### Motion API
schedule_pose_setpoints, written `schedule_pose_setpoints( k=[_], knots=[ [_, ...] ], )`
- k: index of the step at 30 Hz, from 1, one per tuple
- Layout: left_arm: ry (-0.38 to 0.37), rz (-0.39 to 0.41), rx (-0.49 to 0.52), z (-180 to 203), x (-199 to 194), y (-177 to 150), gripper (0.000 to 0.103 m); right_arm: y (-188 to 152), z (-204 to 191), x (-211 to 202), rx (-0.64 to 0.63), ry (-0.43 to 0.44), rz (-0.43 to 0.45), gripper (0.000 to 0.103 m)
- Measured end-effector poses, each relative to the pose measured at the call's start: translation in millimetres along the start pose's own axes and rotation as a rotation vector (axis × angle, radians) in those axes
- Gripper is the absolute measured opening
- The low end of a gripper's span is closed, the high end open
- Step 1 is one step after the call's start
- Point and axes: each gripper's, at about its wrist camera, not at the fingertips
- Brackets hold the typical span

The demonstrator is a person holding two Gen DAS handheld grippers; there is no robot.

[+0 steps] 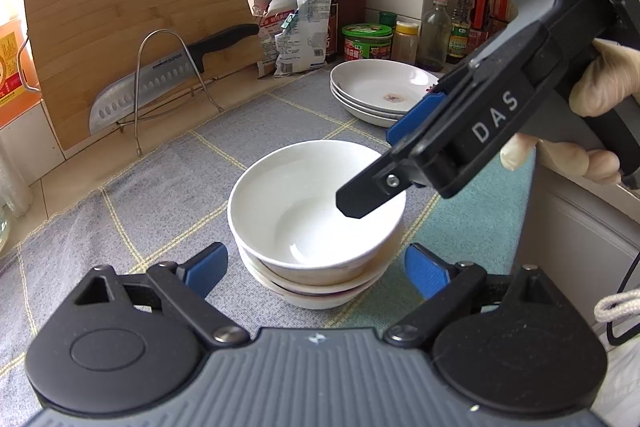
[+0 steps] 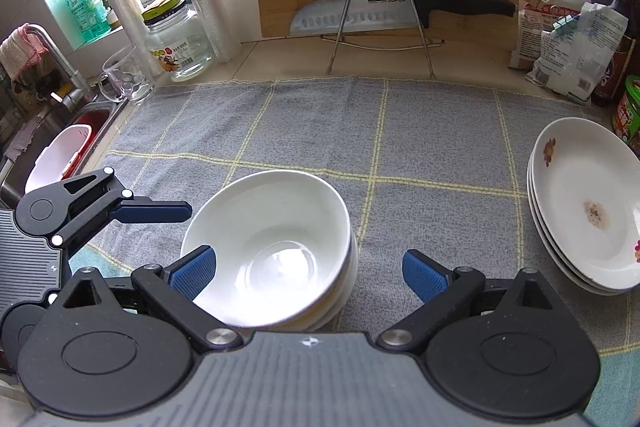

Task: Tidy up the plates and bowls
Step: 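Open the right gripper and withdraw it from the white bowl stack, then grasp the white bowl stack from opposite rims with both grippers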

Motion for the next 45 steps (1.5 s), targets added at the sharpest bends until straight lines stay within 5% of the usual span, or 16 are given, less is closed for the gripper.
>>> schedule_pose_setpoints(
  k=[19,32,36,45],
  knots=[
    [-0.023,-0.013,0.029,5,4,-3,0.095,-34,29,-9,0.129,-0.052,0.039,0.102],
    [-0.026,-0.008,0.023,3,4,-3,0.095,-28,47,-12,0.166,-0.100,0.082,0.103],
    [-0.036,-0.008,0.026,-1,5,-7,0.095,-30,54,-10,0.204,-0.084,0.078,0.103],
    [-0.077,-0.052,0.070,-14,20,-29,0.095,-25,9,-24,0.051,0.026,0.086,0.103]
  ],
)
Point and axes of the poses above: each gripper's, at about its wrist camera, not at the fingertips, and x roughly the way its jaws point, z to its right, y to its top, and after that the axes turned 7 degrees about z, right-handed
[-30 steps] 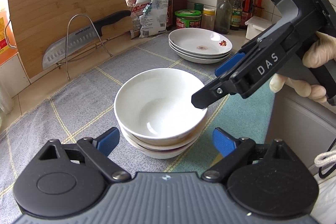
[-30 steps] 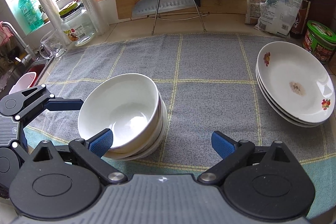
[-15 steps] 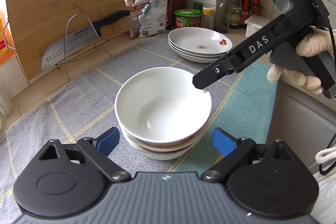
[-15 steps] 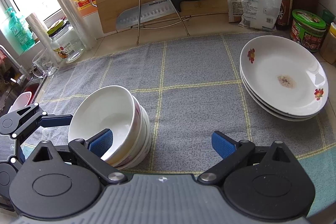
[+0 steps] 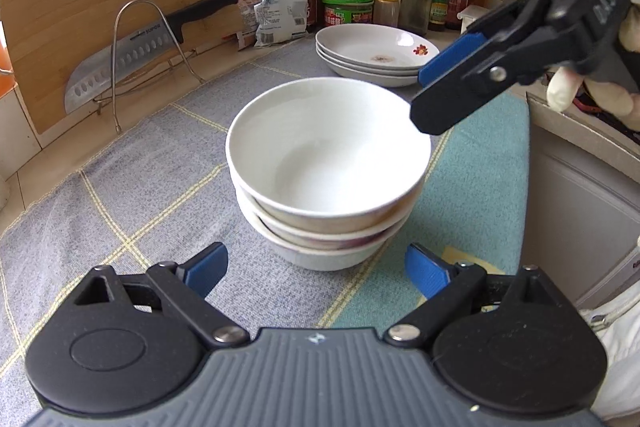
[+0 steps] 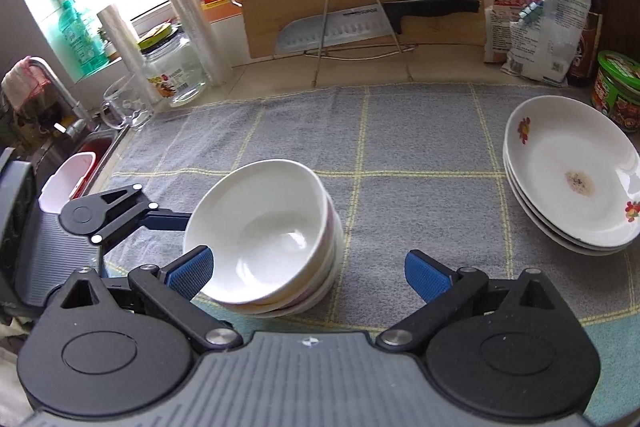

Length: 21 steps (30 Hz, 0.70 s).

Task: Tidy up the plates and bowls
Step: 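Grasp the white bowl stack from opposite rims with both grippers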

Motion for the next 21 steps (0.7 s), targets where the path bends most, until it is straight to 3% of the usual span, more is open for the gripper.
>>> schedule_pose_setpoints(
  k=[8,13,15,21],
  knots=[
    [-0.032,-0.052,0.012,-6,21,-18,0.095,-17,-28,10,-0.137,0.018,-0.098,0.103],
    [-0.013,-0.069,0.014,-1,26,-19,0.096,-32,-25,35,-0.252,-0.050,-0.176,0.103],
    [0.002,-0.077,0.006,-1,27,-19,0.102,-38,-20,47,-0.301,-0.069,-0.203,0.103],
    [0.044,-0.094,-0.034,-2,30,-18,0.103,-54,-6,72,-0.404,-0.031,-0.268,0.103]
  ],
)
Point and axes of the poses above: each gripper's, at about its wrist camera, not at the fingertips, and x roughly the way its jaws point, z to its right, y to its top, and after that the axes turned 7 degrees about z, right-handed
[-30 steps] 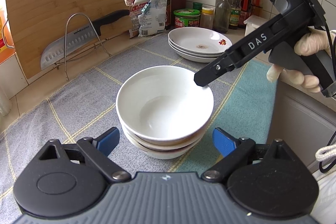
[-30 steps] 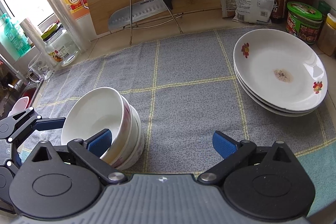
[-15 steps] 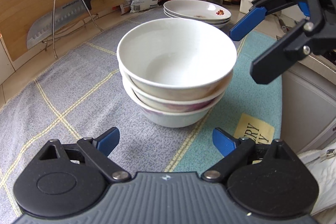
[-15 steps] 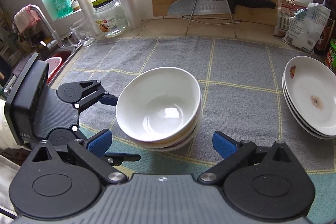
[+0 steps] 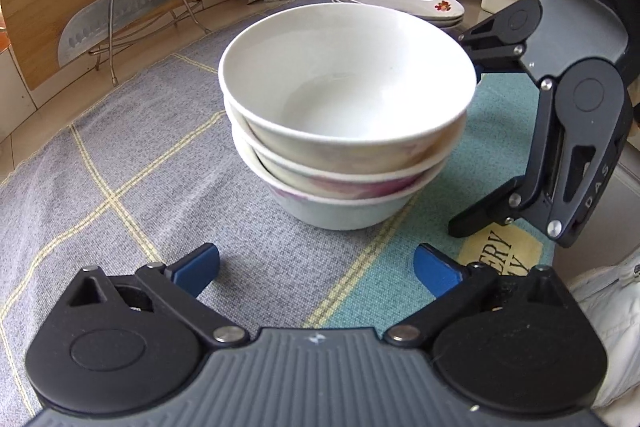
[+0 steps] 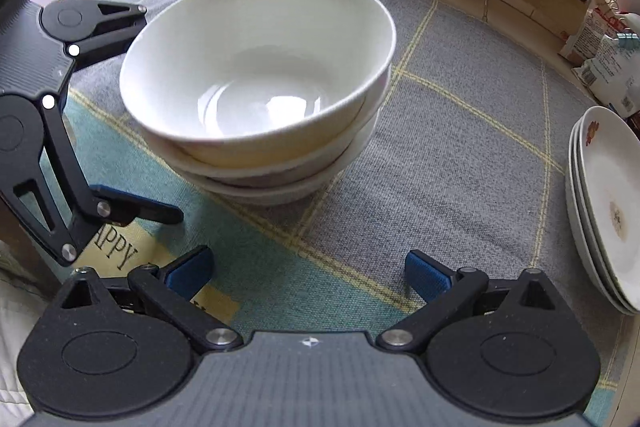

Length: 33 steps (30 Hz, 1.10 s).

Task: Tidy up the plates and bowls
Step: 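Grasp the white bowl stack from opposite rims with both grippers, then lift the bowl stack with both grippers and carry it toward the flower-print plates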

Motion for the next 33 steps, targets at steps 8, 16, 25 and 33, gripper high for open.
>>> schedule_pose_setpoints(
  k=[8,16,25,33],
  knots=[
    [0.040,-0.014,-0.041,0,4,2,0.103,-17,13,-4,-0.065,0.060,0.101,0.103],
    [0.086,-0.002,-0.084,3,4,1,0.103,-26,23,-8,-0.125,0.105,0.155,0.103],
    [-0.039,0.067,0.059,-4,-5,5,0.098,-12,25,-7,-0.193,0.155,0.133,0.103],
    [-0.175,0.095,0.157,-20,-2,12,0.092,11,22,-12,-0.247,0.171,0.179,0.103]
  ],
)
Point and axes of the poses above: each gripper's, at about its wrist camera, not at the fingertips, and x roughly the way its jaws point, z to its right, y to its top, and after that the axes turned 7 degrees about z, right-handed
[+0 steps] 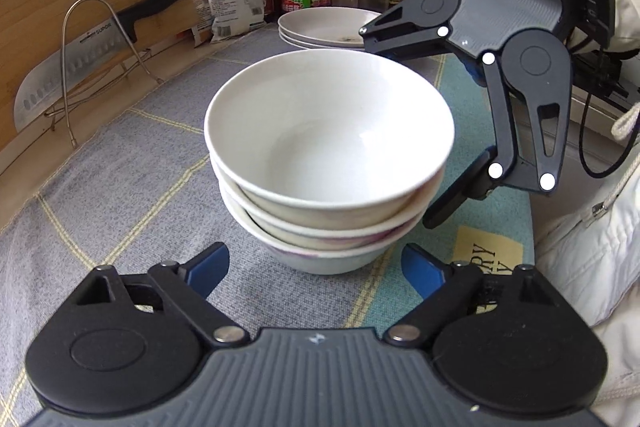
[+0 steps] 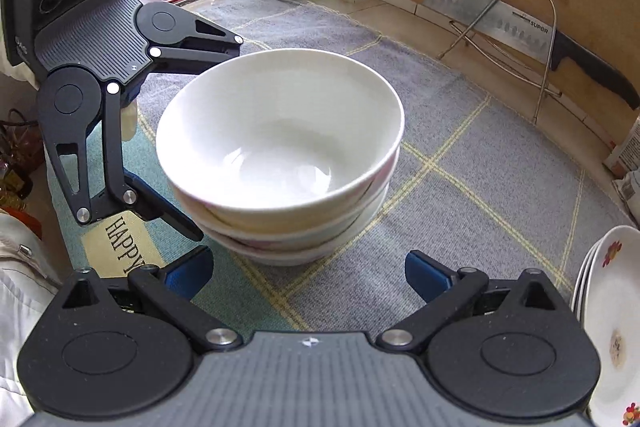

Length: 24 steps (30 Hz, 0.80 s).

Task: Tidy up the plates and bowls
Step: 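Lift the bowl stack with both grippers and carry it toward the flower-print plates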

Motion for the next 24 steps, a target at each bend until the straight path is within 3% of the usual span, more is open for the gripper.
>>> schedule_pose_setpoints(
  k=[11,24],
  knots=[
    [-0.071,-0.013,0.064,-1,1,10,0.084,15,-1,9,-0.093,0.074,-0.019,0.098],
    [-0.128,-0.036,0.094,-7,7,17,0.085,17,0,13,-0.141,0.119,-0.062,0.090]
  ],
)
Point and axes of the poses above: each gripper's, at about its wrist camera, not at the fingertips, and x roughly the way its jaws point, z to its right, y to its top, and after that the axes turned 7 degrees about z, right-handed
